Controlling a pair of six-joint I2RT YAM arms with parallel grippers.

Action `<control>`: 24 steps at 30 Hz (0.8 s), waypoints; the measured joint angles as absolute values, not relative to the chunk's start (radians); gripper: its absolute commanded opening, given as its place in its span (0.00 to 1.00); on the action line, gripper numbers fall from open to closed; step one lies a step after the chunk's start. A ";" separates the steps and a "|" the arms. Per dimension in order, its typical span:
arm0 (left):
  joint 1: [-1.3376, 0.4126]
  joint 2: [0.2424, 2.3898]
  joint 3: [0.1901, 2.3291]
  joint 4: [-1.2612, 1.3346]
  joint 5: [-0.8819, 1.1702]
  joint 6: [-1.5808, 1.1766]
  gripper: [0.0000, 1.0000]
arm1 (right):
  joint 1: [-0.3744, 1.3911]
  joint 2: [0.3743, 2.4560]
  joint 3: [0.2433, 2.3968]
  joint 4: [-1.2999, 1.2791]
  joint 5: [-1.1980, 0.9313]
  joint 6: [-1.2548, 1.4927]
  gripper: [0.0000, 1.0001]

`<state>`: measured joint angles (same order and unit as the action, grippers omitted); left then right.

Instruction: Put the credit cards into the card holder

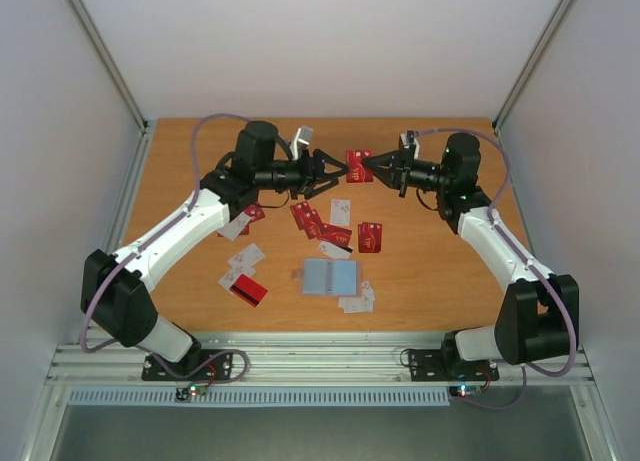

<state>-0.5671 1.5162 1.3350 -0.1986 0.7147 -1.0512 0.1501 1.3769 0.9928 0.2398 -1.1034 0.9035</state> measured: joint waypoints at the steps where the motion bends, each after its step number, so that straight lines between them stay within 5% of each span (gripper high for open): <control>1: -0.567 1.516 1.335 -0.192 0.718 -1.060 0.50 | 0.153 1.377 0.993 0.268 -1.109 0.926 0.01; 24: -0.567 1.516 1.341 -0.027 0.760 -1.196 0.00 | 0.207 1.377 1.028 0.397 -1.177 1.014 0.01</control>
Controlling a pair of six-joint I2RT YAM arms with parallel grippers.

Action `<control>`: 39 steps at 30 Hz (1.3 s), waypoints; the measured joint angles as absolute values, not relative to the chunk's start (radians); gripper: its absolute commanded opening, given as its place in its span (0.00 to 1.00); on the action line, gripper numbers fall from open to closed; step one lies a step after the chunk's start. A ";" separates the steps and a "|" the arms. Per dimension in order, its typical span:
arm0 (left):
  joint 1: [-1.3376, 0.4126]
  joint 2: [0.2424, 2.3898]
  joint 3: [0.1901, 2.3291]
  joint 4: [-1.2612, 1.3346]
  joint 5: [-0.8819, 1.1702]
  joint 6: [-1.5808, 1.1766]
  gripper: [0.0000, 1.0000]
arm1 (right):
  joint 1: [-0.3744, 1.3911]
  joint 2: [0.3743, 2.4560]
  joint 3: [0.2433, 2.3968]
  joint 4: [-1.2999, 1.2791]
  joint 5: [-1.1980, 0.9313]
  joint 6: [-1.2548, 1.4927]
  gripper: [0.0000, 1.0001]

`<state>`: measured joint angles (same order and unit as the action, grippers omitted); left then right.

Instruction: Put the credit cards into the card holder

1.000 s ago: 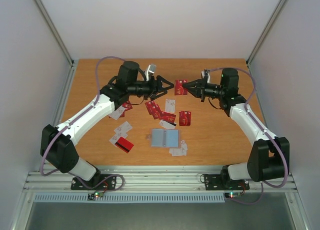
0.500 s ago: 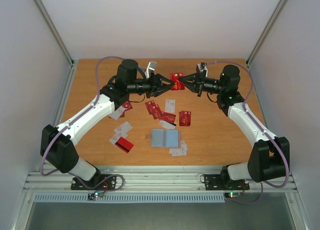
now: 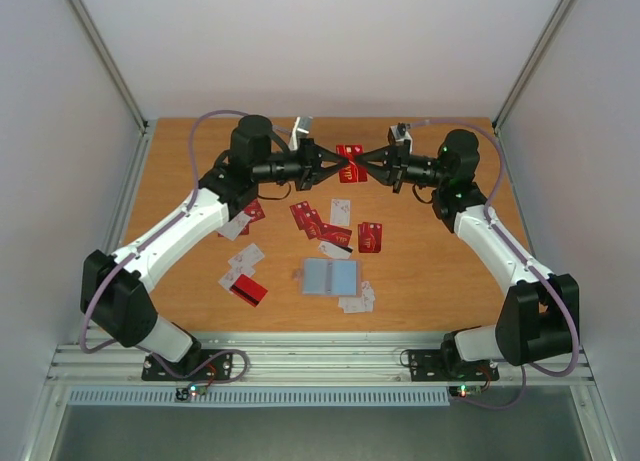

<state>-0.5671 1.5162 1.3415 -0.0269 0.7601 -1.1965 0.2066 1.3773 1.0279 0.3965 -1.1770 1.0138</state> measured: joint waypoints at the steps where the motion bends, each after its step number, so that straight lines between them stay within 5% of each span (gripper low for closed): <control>1: -0.567 1.516 1.344 -0.025 0.762 -1.196 0.00 | 0.207 1.377 1.028 0.405 -1.177 1.017 0.01; 4: -0.567 1.515 1.345 -0.019 0.767 -1.198 0.00 | 0.208 1.377 1.028 0.424 -1.177 1.024 0.08; 7: -0.567 1.514 1.345 -0.017 0.772 -1.196 0.00 | 0.209 1.377 1.028 0.419 -1.179 1.018 0.46; 11: -0.567 1.513 1.345 -0.052 0.772 -1.175 0.00 | 0.213 1.372 1.059 0.264 -1.184 0.897 0.64; 17: -0.565 1.498 1.329 -0.221 0.784 -1.039 0.00 | 0.214 1.366 1.296 -0.421 -1.029 0.397 0.64; 24: -0.562 1.495 1.275 -0.482 0.849 -0.815 0.00 | 0.214 1.348 1.222 -0.857 -0.795 0.129 0.63; 39: -0.587 1.542 0.948 -0.560 0.857 -0.523 0.00 | 0.214 1.221 0.838 -0.870 -0.677 0.037 0.59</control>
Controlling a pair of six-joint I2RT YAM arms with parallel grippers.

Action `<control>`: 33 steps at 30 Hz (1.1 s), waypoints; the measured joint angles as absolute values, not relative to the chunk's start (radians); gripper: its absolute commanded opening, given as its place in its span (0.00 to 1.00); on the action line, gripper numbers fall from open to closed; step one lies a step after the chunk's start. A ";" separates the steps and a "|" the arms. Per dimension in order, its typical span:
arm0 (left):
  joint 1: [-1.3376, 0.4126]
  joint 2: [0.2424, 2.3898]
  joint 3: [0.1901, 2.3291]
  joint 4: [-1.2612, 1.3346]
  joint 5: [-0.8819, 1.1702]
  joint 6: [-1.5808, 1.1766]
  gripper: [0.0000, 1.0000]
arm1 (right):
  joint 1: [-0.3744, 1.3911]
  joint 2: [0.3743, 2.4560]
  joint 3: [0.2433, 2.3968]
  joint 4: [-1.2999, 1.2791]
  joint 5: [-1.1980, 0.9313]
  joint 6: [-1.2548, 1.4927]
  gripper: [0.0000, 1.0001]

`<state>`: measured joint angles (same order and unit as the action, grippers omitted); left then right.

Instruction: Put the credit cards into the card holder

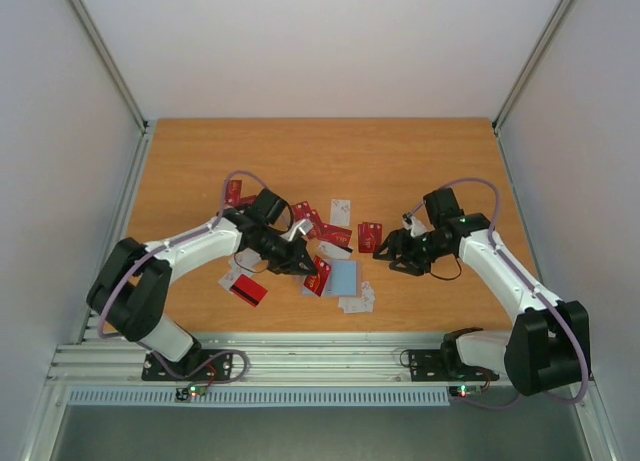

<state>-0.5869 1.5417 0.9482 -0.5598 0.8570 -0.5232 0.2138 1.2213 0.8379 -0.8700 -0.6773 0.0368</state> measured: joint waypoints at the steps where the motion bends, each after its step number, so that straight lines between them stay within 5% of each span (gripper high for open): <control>1: -0.590 1.552 0.933 -0.538 0.858 -0.526 0.00 | 0.214 1.229 0.834 -0.861 -0.677 0.026 0.59; 33: -0.596 1.824 0.982 -0.409 0.820 -0.447 0.00 | 0.220 1.481 0.762 -0.547 -0.762 -0.007 0.47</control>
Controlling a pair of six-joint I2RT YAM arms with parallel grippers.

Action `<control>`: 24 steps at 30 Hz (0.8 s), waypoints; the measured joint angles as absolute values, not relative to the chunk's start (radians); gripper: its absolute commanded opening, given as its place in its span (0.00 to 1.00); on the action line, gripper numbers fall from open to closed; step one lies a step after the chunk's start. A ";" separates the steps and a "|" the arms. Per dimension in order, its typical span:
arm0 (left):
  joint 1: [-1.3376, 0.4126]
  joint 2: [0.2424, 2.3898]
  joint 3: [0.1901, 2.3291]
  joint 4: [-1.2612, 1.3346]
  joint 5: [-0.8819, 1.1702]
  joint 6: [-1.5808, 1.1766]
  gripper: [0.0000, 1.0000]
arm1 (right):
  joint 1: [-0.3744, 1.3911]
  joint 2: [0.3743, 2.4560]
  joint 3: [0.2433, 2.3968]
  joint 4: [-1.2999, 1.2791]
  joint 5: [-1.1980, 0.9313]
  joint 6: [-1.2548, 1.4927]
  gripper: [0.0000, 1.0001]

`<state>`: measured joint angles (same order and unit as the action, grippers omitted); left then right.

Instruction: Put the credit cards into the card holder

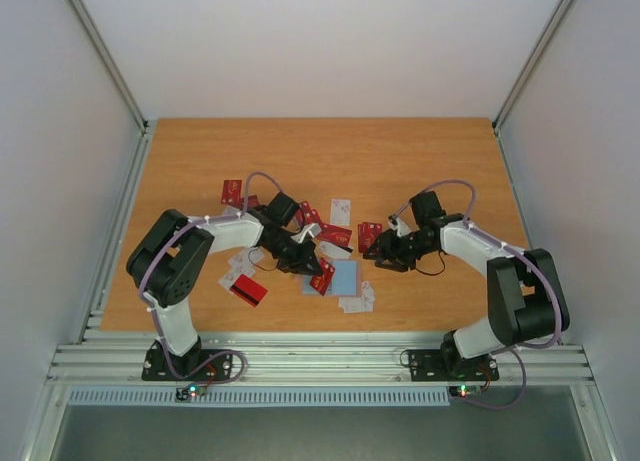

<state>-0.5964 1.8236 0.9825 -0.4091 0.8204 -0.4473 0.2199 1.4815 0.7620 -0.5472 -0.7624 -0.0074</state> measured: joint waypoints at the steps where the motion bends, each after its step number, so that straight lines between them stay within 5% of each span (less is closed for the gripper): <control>1: -0.596 1.823 0.982 -0.413 0.818 -0.445 0.00 | 0.220 1.486 0.763 -0.549 -0.764 -0.013 0.47; 24: -0.613 1.805 0.980 -0.423 0.802 -0.467 0.00 | 0.220 1.546 0.768 -0.565 -0.810 -0.062 0.42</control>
<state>-0.6132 1.8053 0.9798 -0.4229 0.8021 -0.4671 0.2199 1.5455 0.7681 -0.5648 -0.8097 -0.0624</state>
